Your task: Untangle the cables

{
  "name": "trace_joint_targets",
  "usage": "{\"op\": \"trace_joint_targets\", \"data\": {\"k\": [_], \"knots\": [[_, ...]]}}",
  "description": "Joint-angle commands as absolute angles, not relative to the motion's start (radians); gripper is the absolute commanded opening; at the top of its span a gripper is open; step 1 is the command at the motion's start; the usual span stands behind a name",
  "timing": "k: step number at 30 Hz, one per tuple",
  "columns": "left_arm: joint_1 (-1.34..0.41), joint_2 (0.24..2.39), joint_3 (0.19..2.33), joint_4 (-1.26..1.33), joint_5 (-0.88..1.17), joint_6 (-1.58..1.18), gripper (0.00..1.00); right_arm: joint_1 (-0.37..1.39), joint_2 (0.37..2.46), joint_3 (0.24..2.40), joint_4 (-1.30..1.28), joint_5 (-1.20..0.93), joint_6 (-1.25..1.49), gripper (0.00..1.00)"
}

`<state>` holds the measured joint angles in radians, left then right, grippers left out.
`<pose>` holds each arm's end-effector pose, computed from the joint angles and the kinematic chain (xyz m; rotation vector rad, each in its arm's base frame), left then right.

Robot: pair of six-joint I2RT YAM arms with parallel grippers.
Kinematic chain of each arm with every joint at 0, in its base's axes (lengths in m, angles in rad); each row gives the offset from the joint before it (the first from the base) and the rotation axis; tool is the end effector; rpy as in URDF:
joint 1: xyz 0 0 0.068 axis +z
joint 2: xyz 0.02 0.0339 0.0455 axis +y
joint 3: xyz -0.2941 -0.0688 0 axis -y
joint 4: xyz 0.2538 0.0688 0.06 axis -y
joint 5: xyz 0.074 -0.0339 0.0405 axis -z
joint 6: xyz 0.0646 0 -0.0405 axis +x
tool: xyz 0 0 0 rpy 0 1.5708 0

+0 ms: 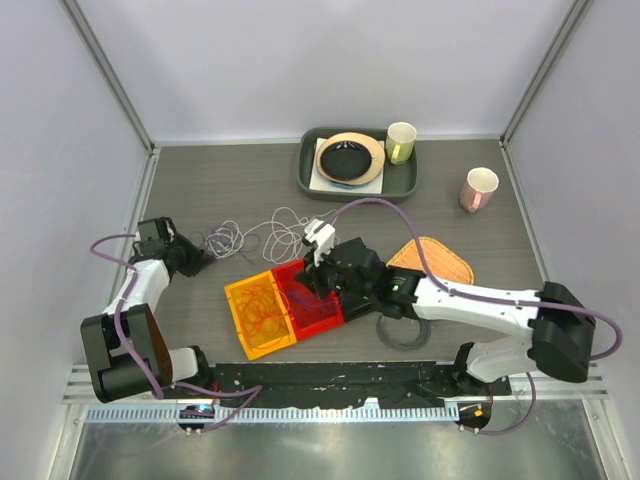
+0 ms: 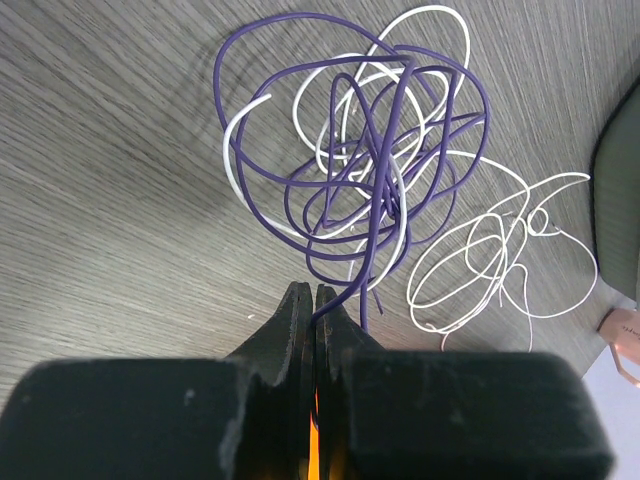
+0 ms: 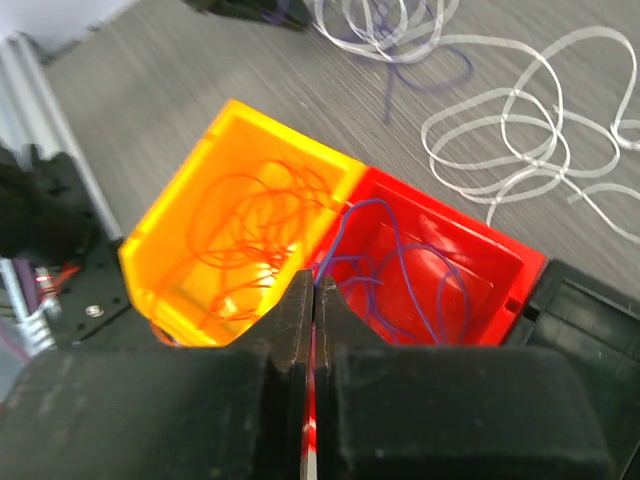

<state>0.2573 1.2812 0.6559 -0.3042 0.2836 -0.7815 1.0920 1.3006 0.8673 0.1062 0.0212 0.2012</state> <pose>0.2544 0.0482 0.1864 -1.1545 2.2615 -0.5680 0.1525 0.2907 0.3003 -0.8444 1.8038 0.8431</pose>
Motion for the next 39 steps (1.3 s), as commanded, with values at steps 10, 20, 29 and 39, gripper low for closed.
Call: {"op": "trace_joint_targets", "data": {"k": [10,20,29,39], "knots": [[0.253,1.281,0.646,-0.259,0.301,-0.778,0.00,1.163,1.620,0.920,0.109,0.391,0.311,0.01],[0.253,1.269,0.647,-0.259,0.313,-0.767,0.00,1.183,1.629,0.972,0.094,0.403,0.292,0.02],[0.252,1.262,0.683,-0.247,0.390,-0.747,0.00,1.184,1.447,1.028,0.008,0.446,0.259,0.39],[0.099,1.220,0.854,-0.261,0.371,-0.781,0.00,1.171,1.344,1.012,0.092,0.407,0.138,0.86]]}}
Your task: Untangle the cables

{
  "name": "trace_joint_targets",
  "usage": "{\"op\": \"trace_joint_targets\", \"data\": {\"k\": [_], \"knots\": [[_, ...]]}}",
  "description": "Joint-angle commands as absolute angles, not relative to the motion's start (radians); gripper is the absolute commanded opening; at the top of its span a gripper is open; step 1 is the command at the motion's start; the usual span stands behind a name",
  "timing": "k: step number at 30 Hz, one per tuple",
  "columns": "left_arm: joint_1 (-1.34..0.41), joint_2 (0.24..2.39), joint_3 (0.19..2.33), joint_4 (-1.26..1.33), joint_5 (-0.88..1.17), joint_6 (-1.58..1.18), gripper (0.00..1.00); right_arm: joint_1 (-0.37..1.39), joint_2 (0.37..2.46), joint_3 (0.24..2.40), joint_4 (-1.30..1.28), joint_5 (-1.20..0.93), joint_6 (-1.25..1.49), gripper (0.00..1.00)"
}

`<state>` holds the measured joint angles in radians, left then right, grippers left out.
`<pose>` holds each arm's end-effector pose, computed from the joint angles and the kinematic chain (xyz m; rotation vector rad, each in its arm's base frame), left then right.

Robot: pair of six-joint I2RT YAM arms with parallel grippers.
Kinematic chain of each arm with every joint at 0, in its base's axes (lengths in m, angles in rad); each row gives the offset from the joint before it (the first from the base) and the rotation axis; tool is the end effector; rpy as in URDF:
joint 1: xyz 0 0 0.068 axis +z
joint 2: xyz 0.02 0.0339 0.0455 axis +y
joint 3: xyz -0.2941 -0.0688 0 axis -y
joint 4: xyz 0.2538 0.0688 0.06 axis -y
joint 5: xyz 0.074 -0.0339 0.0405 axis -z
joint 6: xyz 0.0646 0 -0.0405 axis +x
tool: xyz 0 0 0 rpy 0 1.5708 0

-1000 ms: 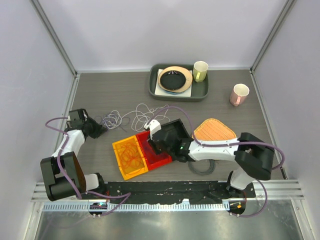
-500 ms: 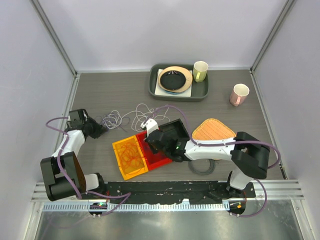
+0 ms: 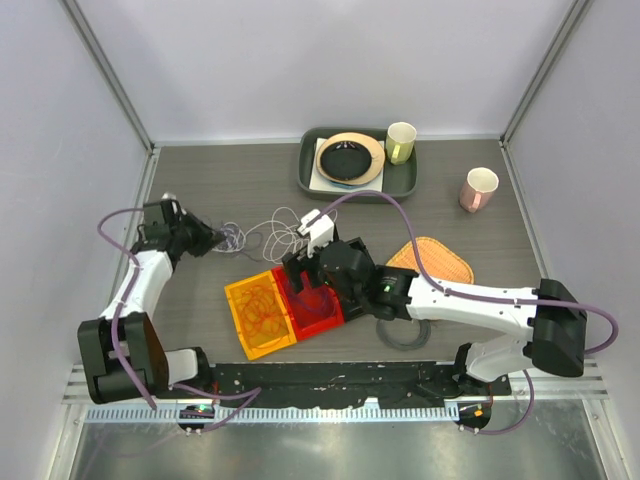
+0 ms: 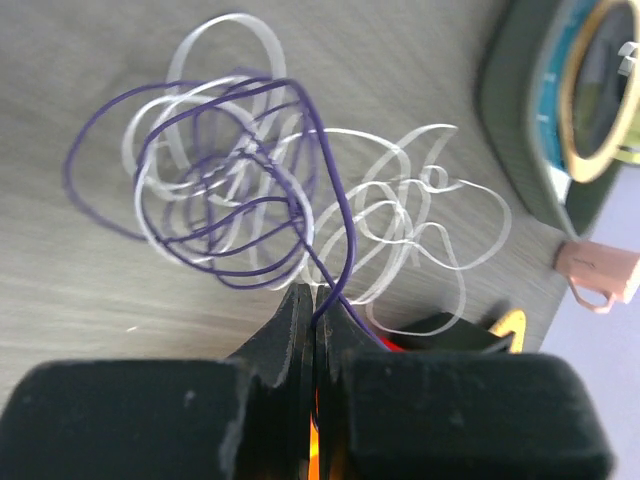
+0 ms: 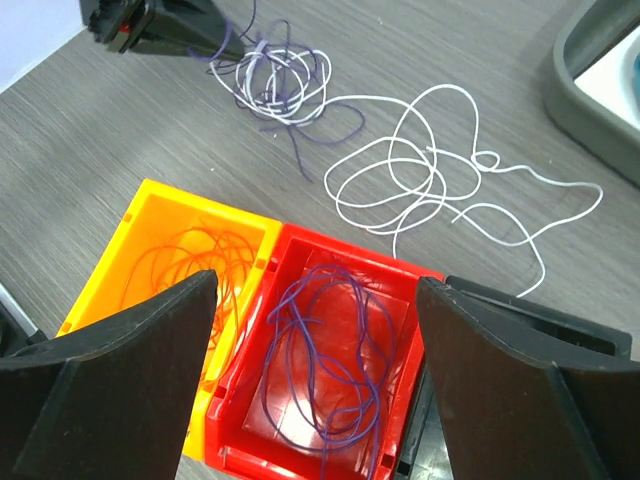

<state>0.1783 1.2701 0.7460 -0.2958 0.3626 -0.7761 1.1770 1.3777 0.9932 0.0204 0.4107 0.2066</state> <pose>0.2741 0.0261 0.2211 -0.9620 2.2436 -0.7091 0.1565 0.3095 0.3151 -0.6519 1.8273 0.5361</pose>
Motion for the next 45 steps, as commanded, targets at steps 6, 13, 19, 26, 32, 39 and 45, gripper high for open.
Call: {"op": "trace_joint_targets", "data": {"k": [6,13,19,26,32,39,45], "knots": [[-0.063,1.186,1.008,-0.264,0.361,-0.804,0.00,1.112,1.365,0.945,0.326,0.324,0.072,0.84],[-0.186,1.098,1.132,-0.245,0.314,-0.808,0.00,1.000,1.364,0.859,0.564,0.109,0.009,0.83],[-0.225,1.074,1.180,-0.247,0.328,-0.815,0.00,0.977,1.428,0.903,0.629,-0.081,-0.116,0.83],[-0.255,1.066,1.184,-0.247,0.366,-0.822,0.00,0.977,1.554,1.041,0.664,-0.014,-0.084,0.84],[-0.275,1.025,1.175,-0.253,0.374,-0.834,0.00,0.936,1.652,1.114,0.755,0.077,0.055,0.84],[-0.301,0.979,1.157,-0.253,0.433,-0.847,0.00,0.908,1.792,1.238,0.871,-0.061,0.080,0.74],[-0.305,0.950,1.115,-0.258,0.414,-0.853,0.00,0.891,1.850,1.258,1.008,-0.170,0.140,0.55]]}}
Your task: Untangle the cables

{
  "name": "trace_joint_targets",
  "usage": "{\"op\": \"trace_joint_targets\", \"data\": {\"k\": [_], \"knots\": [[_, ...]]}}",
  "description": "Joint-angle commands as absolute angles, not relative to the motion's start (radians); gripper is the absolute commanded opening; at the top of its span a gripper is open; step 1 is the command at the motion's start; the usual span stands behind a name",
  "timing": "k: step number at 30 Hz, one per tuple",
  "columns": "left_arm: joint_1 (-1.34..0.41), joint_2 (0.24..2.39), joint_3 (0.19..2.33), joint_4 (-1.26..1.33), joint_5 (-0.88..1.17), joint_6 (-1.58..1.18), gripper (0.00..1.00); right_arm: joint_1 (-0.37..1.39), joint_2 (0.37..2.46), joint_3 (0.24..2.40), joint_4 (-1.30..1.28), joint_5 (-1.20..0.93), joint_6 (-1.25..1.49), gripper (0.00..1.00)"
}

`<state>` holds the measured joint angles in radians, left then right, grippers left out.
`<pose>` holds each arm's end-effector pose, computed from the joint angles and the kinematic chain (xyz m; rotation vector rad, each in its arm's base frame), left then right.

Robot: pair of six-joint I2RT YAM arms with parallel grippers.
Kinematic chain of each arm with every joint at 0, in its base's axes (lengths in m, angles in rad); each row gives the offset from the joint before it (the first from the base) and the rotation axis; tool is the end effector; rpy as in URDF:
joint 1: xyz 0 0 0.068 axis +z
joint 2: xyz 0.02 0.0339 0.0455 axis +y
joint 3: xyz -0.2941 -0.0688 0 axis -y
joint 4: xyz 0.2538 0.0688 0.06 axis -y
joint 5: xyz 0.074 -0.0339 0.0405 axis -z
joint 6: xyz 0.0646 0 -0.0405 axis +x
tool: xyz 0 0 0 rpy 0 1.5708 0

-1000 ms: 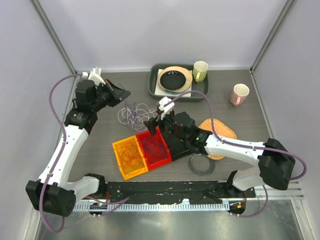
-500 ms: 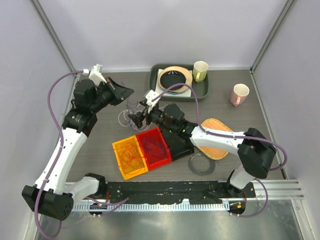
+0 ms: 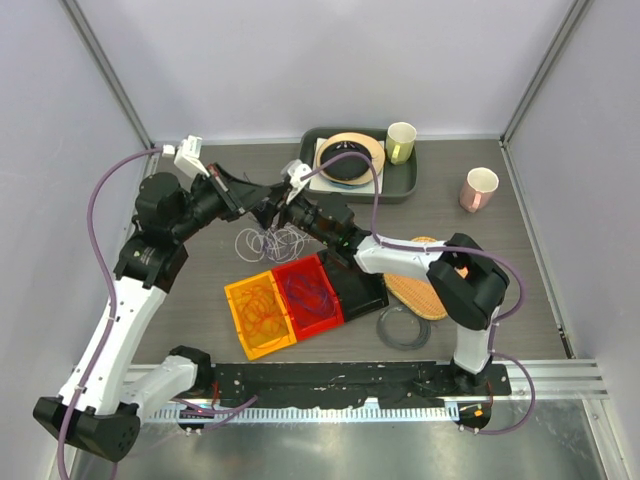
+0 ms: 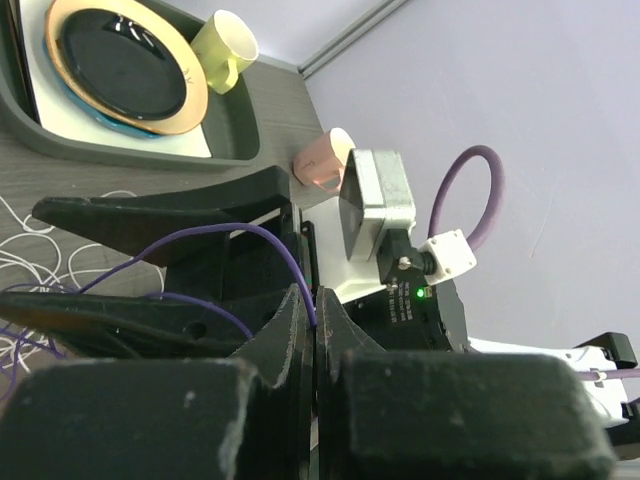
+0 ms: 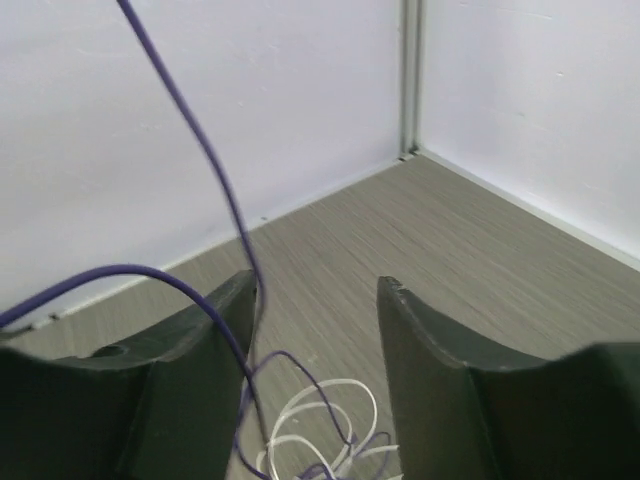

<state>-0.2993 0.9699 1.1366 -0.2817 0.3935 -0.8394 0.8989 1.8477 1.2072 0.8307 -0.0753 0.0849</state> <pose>0.2094 -0.0905 0.4420 -0.1714 1.8135 -1.1627 0.2923 0.3753 0.3190 -0.6283 1.2922 0.8686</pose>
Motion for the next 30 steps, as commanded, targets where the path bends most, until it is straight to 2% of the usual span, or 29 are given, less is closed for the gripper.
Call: {"op": "trace_joint_targets", "data": {"k": [1,2,3,5,6,7,8,9,10,16,20,26,30], "knots": [[-0.305,0.953,1.109,-0.258,0.413,-0.853,0.00,0.890,1.850,1.264,1.005,-0.175,0.156,0.28],[-0.305,0.954,1.108,-0.258,0.416,-0.853,0.00,0.893,1.850,1.270,0.997,-0.172,0.161,0.08],[-0.305,0.956,1.106,-0.258,0.416,-0.848,0.00,0.891,1.845,1.282,0.971,-0.157,0.166,0.01],[-0.305,0.953,1.104,-0.277,0.411,-0.835,0.02,0.890,1.835,1.285,0.937,-0.132,0.155,0.01],[-0.305,0.950,1.103,-0.287,0.397,-0.810,0.13,0.890,1.813,1.282,0.904,-0.091,0.146,0.01],[-0.305,0.942,1.092,-0.297,0.390,-0.799,0.52,0.885,1.798,1.279,0.887,-0.065,0.140,0.01],[-0.304,0.924,1.082,-0.305,0.376,-0.793,0.75,0.882,1.783,1.278,0.847,-0.036,0.135,0.01],[-0.305,0.910,1.068,-0.304,0.347,-0.779,0.92,0.874,1.755,1.284,0.819,0.027,0.129,0.01],[-0.305,0.898,1.042,-0.302,0.335,-0.772,0.99,0.856,1.744,1.292,0.790,0.047,0.129,0.01],[-0.305,0.810,0.910,-0.305,0.255,-0.706,1.00,0.790,1.674,1.361,0.572,0.110,0.163,0.01],[-0.305,0.813,0.819,-0.235,0.303,-0.657,1.00,0.785,1.641,1.405,0.416,0.156,0.175,0.01],[-0.305,0.934,0.778,0.018,0.523,-0.644,0.97,0.787,1.618,1.463,0.296,0.097,0.244,0.01],[-0.305,1.025,0.831,0.035,0.499,-0.629,0.90,0.787,1.585,1.462,0.268,0.066,0.258,0.01]]}}
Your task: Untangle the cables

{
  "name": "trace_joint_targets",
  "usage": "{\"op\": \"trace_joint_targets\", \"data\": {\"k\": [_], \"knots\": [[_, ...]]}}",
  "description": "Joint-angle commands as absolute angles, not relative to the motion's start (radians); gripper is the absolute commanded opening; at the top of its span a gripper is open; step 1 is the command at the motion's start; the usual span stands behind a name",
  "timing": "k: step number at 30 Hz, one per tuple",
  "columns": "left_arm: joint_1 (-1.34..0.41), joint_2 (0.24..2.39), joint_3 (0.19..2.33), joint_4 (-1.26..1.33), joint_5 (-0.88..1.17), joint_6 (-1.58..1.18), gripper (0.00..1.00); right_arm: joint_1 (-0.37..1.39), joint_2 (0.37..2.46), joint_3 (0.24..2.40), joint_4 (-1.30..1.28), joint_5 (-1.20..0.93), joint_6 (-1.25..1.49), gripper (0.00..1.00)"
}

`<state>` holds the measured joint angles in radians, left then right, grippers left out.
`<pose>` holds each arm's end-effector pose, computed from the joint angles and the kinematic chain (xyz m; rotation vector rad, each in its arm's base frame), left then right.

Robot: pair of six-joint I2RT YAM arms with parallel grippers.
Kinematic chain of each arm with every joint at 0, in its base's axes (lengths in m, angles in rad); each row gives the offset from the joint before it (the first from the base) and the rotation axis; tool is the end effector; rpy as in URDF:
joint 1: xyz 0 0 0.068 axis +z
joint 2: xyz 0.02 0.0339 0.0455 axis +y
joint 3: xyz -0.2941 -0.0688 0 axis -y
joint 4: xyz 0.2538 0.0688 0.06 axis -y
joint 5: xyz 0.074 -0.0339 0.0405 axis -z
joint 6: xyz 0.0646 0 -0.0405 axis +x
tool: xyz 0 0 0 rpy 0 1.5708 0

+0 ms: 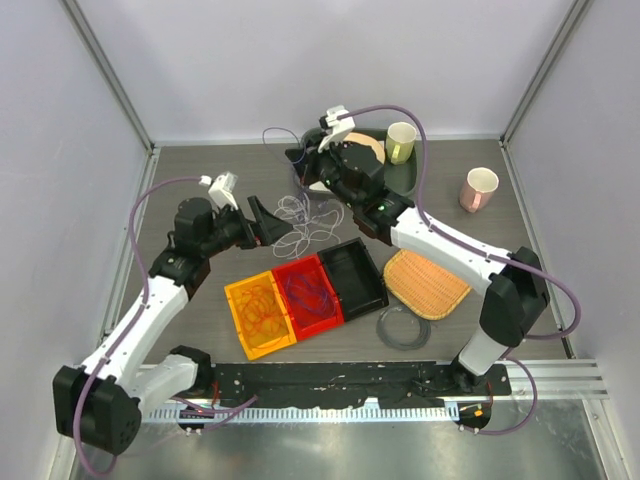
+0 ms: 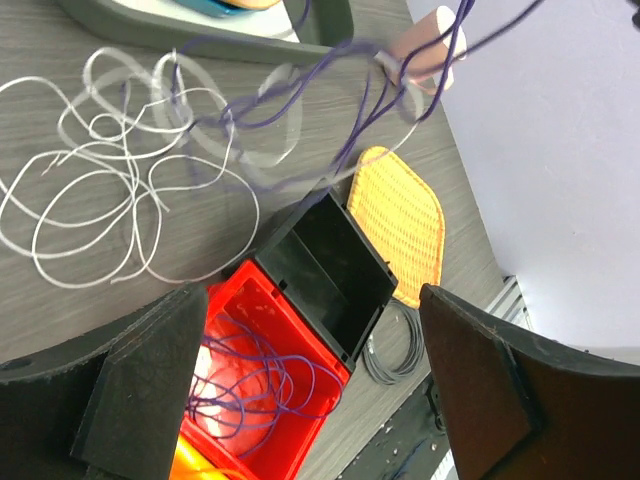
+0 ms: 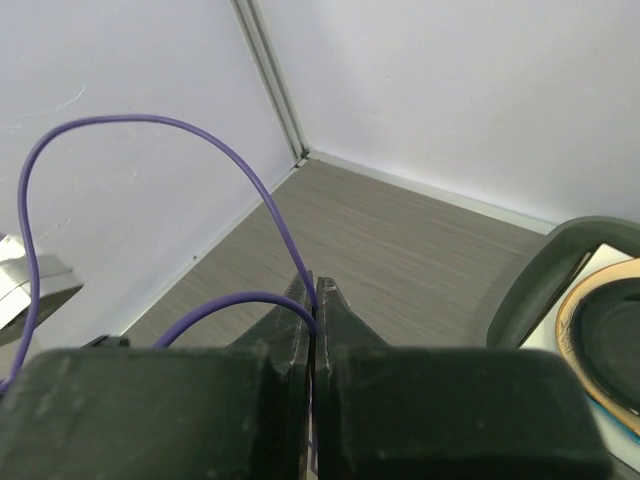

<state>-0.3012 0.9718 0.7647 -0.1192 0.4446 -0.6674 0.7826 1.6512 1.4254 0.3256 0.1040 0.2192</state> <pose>0.2212 -0.0978 0.3205 -0.0450 2.0123 -1.0610 0.3181 0.3069 0.4221 -0.3369 1.4770 0.7336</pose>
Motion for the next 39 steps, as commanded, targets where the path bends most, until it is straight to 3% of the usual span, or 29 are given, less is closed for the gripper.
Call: {"op": "trace_joint_targets", "data": {"k": [1,10,14,19,22,23,24,25,26,33,39], "knots": [[-0.305,1.052,0.836,0.035,0.492,-0.629,0.90,0.787,1.577,1.460,0.265,0.066,0.258,0.01],[-0.305,1.115,0.860,0.178,0.540,-0.693,0.89,0.807,1.523,1.431,0.229,0.037,0.261,0.01],[-0.305,1.160,0.923,0.187,0.545,-0.716,0.73,0.822,1.523,1.433,0.227,0.032,0.261,0.01],[-0.307,1.223,0.962,0.201,0.564,-0.735,0.62,0.827,1.534,1.437,0.226,0.040,0.259,0.01],[-0.310,1.247,0.976,0.203,0.574,-0.739,0.46,0.827,1.539,1.437,0.222,0.041,0.255,0.01],[-0.310,1.250,0.979,0.201,0.555,-0.733,0.26,0.827,1.537,1.437,0.221,0.049,0.252,0.01],[-0.308,1.252,0.983,0.166,0.536,-0.726,0.16,0.828,1.536,1.437,0.218,0.058,0.245,0.01],[-0.310,1.249,0.985,0.138,0.505,-0.712,0.05,0.827,1.534,1.442,0.198,0.081,0.230,0.01],[-0.310,1.244,0.986,0.111,0.421,-0.695,0.00,0.827,1.528,1.445,0.186,0.128,0.218,0.01],[-0.308,1.175,1.045,-0.289,-0.287,-0.678,0.00,0.824,1.565,1.487,0.025,0.559,-0.033,0.03],[-0.285,1.200,1.124,-0.477,-0.561,-0.699,0.00,0.773,1.517,1.379,0.081,0.695,-0.089,0.01]]}}
